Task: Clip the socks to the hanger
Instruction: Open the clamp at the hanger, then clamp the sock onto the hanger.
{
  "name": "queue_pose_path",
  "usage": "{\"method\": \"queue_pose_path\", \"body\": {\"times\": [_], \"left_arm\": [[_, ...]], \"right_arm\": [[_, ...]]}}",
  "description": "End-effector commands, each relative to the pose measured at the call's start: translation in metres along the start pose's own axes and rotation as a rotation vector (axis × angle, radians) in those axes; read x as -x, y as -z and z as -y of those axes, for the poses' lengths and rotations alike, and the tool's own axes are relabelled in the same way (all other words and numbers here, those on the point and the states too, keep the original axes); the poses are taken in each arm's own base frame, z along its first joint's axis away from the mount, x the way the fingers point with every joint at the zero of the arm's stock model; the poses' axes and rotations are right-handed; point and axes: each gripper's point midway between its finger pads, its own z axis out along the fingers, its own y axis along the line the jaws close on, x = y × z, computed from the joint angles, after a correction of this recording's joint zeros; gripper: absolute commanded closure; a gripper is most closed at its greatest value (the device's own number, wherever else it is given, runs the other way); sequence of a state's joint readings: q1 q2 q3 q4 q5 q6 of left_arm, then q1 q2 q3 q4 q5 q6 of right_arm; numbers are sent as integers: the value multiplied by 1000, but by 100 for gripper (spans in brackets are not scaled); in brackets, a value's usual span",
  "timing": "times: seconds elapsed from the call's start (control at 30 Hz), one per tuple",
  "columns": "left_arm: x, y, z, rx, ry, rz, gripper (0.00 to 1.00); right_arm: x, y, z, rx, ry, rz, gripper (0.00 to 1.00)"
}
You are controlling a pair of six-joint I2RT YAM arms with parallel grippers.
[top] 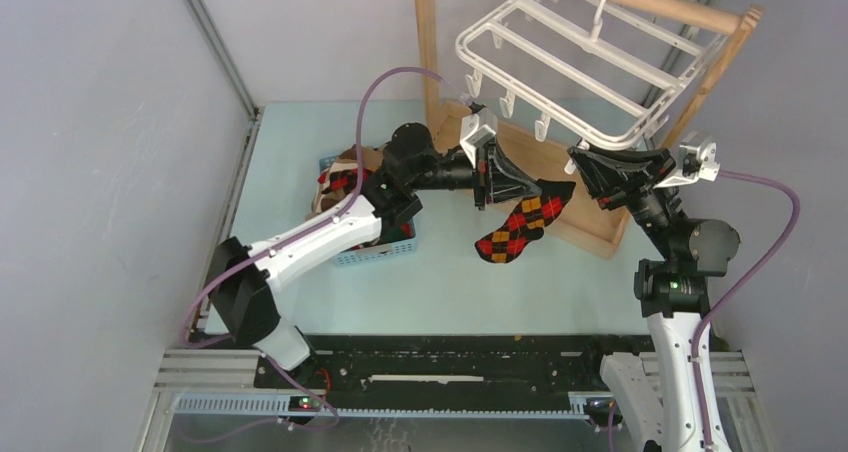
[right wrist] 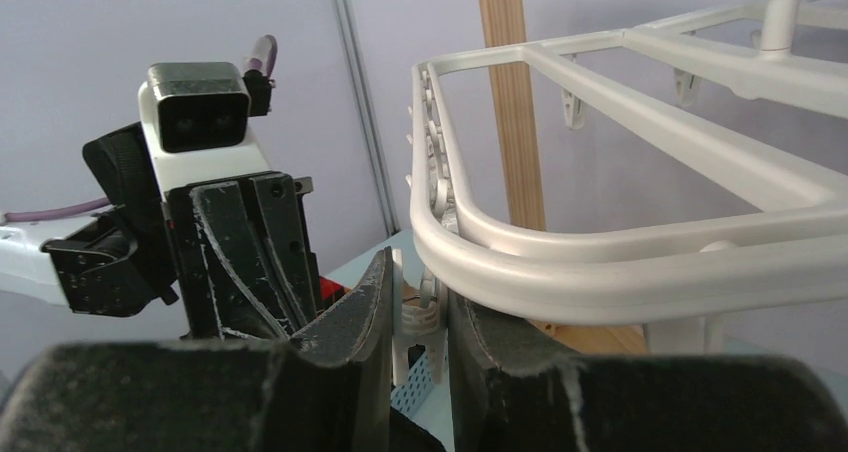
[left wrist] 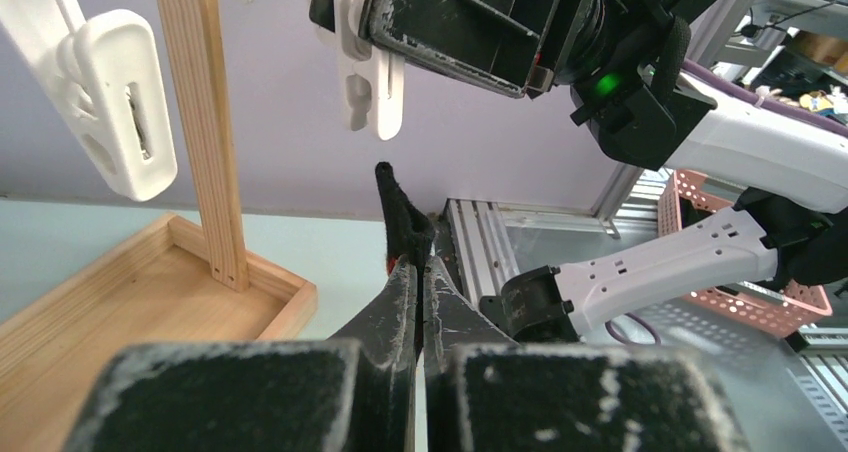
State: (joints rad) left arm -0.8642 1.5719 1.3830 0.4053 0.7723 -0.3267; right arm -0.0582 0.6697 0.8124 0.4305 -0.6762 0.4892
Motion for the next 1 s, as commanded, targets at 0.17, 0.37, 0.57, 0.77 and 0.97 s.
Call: {"method": "queue_pose_path", "body": {"times": [0.17, 0.37, 0.57, 0.77, 0.97], "left_arm": [[33, -4, 9, -81, -44, 30, 100], [35, -8, 12, -120, -36, 22, 100], [33, -10, 5, -110, -23, 20, 100], [36, -10, 0, -108, -25, 22, 100], [41, -12, 2, -127, -34, 28, 100]], "right_arm": [[15, -1, -23, 82, -6, 12, 95], [15, -1, -25, 95, -14, 7, 95], [16, -1, -27, 104, -17, 10, 96], [16, -1, -29, 112, -24, 8, 96], [13, 0, -30, 120, -28, -2, 96]]}}
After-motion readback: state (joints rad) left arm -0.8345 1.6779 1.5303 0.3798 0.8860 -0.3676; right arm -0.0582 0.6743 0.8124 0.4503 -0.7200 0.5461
